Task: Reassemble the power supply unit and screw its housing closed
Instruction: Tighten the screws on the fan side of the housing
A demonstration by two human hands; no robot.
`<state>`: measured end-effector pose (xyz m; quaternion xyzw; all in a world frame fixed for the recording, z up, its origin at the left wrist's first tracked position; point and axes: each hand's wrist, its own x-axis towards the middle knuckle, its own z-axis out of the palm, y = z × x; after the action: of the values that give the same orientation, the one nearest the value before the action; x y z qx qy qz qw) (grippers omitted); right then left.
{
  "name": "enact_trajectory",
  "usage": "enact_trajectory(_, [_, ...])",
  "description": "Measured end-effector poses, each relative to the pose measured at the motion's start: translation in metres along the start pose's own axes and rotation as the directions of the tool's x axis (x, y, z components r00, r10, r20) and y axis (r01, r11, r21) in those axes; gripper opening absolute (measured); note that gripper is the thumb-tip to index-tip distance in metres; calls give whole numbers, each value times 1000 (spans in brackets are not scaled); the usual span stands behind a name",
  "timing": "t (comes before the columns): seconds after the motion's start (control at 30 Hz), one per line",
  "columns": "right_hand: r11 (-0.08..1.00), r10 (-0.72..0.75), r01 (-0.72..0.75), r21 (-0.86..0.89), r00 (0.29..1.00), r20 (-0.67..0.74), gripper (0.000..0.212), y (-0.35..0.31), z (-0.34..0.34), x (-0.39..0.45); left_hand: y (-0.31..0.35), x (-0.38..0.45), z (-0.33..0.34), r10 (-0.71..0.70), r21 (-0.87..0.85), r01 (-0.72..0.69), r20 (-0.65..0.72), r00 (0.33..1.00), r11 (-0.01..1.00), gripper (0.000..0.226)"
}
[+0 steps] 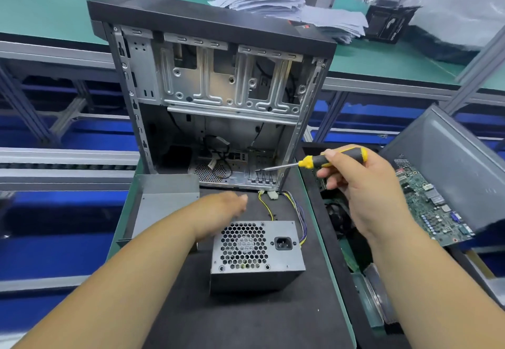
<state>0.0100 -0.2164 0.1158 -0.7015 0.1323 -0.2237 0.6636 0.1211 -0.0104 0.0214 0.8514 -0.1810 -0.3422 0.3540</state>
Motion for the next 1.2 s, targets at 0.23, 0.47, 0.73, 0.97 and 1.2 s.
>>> enact_trajectory(0.23, [994, 12, -11, -110, 1000, 4, 12, 5, -18, 3, 17, -7, -3, -23, 345, -63, 239, 971, 936, 48])
enact_trajectory(0.47, [972, -36, 55, -229, 996, 85, 15, 8, -26, -7, 9, -3, -2, 59, 155, -107, 288, 956, 982, 20])
enact_trajectory(0.73, [938, -16, 75, -339, 985, 175, 4, 10, -20, -13, 4, 1, 3, 81, 47, -99, 300, 951, 994, 19])
enact_trajectory(0.97, [899, -27, 136, -417, 966, 257, 10, 3, -9, -15, 3, 0, 4, 47, -3, -48, 278, 959, 999, 15])
enact_trajectory(1.2, [853, -1, 148, -500, 959, 282, 6, -2, 0, -17, 5, -2, 3, 38, -16, -35, 271, 962, 999, 16])
